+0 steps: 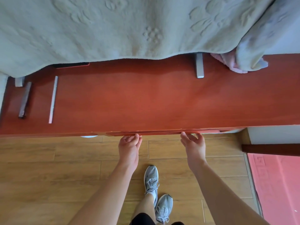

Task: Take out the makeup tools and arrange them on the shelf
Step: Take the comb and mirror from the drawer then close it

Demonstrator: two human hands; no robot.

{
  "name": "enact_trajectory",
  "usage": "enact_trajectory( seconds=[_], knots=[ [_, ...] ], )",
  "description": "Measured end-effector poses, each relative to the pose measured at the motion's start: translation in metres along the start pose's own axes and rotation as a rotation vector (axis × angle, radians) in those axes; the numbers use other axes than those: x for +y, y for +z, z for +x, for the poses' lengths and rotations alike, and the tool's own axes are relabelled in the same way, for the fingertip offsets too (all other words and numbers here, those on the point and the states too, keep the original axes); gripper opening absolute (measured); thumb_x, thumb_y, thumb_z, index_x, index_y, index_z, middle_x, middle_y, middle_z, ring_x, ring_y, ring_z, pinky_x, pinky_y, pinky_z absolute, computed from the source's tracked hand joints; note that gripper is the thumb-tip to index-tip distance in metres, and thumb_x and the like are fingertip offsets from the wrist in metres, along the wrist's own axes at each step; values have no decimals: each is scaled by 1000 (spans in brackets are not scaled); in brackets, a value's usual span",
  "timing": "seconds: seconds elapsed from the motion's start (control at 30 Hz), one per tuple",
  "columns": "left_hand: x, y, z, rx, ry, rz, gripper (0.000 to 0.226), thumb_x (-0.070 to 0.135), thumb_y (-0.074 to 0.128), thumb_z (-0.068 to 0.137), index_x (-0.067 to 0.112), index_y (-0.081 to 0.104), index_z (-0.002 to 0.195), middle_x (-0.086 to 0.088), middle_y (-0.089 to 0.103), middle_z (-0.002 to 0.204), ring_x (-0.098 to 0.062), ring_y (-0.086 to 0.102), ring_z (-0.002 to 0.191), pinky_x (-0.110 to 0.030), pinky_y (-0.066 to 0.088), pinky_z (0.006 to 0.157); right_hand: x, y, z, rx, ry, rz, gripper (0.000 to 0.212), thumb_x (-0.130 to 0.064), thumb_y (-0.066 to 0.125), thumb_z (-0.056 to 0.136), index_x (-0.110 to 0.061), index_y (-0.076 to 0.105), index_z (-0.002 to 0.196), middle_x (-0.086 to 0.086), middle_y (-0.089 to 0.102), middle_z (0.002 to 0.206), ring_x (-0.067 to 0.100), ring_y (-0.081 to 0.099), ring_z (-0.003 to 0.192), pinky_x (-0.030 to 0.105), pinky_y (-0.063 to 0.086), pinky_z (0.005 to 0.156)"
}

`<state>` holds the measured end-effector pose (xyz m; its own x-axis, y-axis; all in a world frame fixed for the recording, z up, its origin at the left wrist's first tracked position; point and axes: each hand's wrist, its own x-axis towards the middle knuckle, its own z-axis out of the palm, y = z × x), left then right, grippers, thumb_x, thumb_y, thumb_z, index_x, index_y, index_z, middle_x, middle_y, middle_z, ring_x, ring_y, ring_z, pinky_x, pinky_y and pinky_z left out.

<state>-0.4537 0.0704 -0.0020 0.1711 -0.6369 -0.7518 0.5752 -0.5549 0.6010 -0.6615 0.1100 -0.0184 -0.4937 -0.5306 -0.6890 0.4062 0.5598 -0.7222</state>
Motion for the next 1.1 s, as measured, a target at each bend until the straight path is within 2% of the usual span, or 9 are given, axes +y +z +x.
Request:
enact_trajectory(
  seconds=[0.13,0.33,0.57,0.87,1.0,1.1],
  knots=[
    [-2,-4,-7,1,7,3,23,-11,61,90,6,49,79,-5,66,70,-22,66,83,-44,47,105,6,-2,-4,26,3,76,65,-18,79,80,-6,42,132,1,69,102,18,65,101,42,46,103],
    [-18,-31,-35,-3,16,67,22,-9,60,91,4,51,75,-8,65,72,-24,65,85,-44,47,104,31,-26,-30,12,18,46,63,-21,79,79,-4,46,130,3,70,104,18,67,101,40,48,101],
    [-54,-78,-74,0,48,53,22,-9,61,91,5,49,78,-9,64,73,-21,67,82,-45,48,103,71,-60,-77,7,29,88,65,-17,77,82,-10,39,134,1,68,108,20,65,105,38,46,101],
    [-96,-132,-123,1,53,25,27,-10,61,90,8,47,75,-8,60,74,-20,67,80,-46,48,104,128,-103,-119,5,35,84,62,-18,79,80,-14,40,127,-1,68,103,19,65,103,43,45,104],
    [-99,-137,-132,6,90,165,12,4,63,94,1,52,97,-12,66,89,-20,69,92,-45,48,106,133,-108,-126,16,17,-45,77,-33,80,76,-12,38,137,-8,71,101,18,65,104,43,45,103],
    [-98,-143,-136,16,118,644,48,39,60,95,3,50,125,-5,65,120,-16,65,105,-37,48,101,127,-111,-130,23,-29,-286,76,-49,74,78,-12,43,136,-12,69,106,16,62,105,37,45,95]
  ],
)
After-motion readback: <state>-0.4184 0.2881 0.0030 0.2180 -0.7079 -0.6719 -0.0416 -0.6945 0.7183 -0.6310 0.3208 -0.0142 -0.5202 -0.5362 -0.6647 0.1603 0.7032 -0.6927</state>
